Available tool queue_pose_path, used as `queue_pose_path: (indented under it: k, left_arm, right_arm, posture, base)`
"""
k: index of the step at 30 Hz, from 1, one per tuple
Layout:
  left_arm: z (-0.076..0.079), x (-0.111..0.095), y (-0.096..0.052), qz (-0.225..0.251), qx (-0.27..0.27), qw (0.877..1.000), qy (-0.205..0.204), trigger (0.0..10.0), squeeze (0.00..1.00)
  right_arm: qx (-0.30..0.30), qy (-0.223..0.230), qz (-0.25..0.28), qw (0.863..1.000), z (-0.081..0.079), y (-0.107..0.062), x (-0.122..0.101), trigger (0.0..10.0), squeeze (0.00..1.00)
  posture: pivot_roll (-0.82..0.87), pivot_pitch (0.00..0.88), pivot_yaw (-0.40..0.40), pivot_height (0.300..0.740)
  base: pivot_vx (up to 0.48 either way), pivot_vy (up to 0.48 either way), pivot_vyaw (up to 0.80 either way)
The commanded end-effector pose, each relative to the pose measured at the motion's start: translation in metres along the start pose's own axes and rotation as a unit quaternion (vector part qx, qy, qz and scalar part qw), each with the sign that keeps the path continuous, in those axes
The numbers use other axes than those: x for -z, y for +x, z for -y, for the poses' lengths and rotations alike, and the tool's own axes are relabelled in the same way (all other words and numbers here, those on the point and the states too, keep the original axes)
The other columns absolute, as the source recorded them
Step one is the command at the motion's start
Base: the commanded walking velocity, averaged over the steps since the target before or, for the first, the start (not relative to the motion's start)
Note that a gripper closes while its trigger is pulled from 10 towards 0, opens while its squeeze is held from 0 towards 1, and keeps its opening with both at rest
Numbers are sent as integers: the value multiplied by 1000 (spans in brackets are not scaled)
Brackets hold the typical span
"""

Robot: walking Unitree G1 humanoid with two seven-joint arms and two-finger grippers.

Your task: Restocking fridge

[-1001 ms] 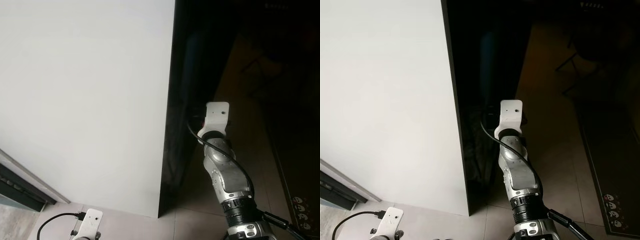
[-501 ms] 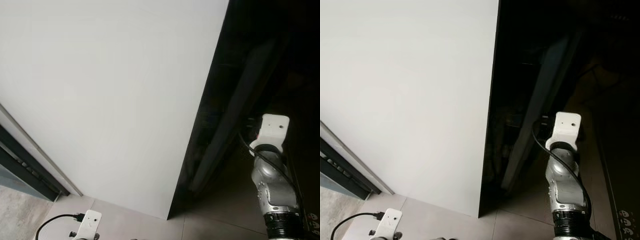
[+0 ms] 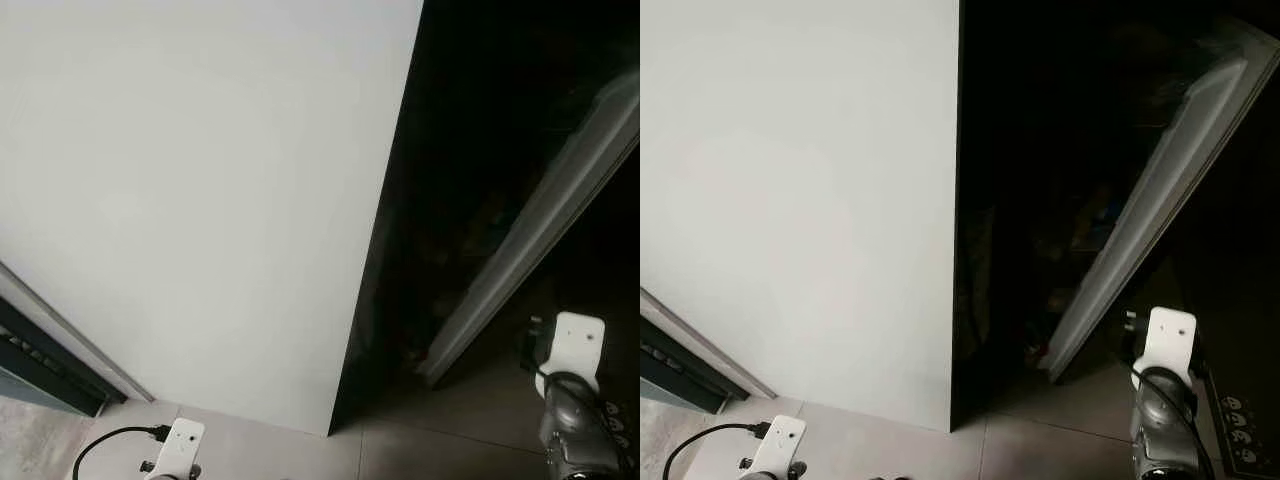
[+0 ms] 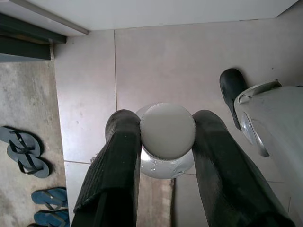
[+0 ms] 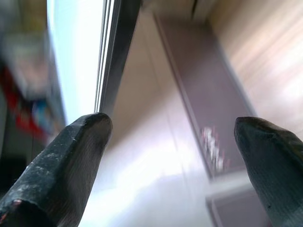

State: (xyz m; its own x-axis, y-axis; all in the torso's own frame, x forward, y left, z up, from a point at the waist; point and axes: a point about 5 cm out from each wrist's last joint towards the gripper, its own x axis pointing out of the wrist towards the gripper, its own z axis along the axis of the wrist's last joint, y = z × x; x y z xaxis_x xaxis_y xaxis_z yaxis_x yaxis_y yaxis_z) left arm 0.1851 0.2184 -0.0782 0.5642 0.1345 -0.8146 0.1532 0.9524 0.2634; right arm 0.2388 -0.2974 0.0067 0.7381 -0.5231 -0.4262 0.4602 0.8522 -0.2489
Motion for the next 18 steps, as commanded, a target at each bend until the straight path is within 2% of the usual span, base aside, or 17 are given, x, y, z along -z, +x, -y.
queue_pose_path:
  k: [1,2,3,7,8,11,18]
  left_arm:
    - [-1,6,-1,-12,1,1000,-2,10000,0]
    - [-1,6,-1,-11,1,1000,-3,10000,0]
    - [-1,6,-1,-11,2,1000,-4,10000,0]
    - [-1,7,-1,-12,1,1000,-6,10000,0]
    - [-1,8,-1,-12,2,1000,-6,10000,0]
    - [-1,9,-1,-14,7,1000,-1,10000,0]
    - [-2,14,-2,-24,7,1000,-5,10000,0]
  right_arm:
    - [-6,5,-27,1000,3,-2,17,10000,0]
    - [-32,-4,-81,996,-2,-9,44,10000,0]
    - [-42,-7,-107,993,-5,-14,58,10000,0]
    - [-82,-32,-168,982,-14,-31,93,10000,0]
    - [-99,-25,-196,975,-18,-41,108,10000,0]
    - [-114,-23,-247,962,-21,-59,133,10000,0]
    - [-132,-4,-263,956,-23,-69,145,10000,0]
  posture:
    - [14,89,6,740]
    - [14,88,7,740]
    - [11,86,7,740]
    - [22,59,10,740]
    - [28,49,16,740]
    - [43,25,21,740]
    - [8,0,33,740]
  base:
    - [0,0,0]
    - [0,0,0]
    - [0,0,0]
    - [0,0,0]
    - [0,0,0]
    - [0,0,0]
    - [0,0,0]
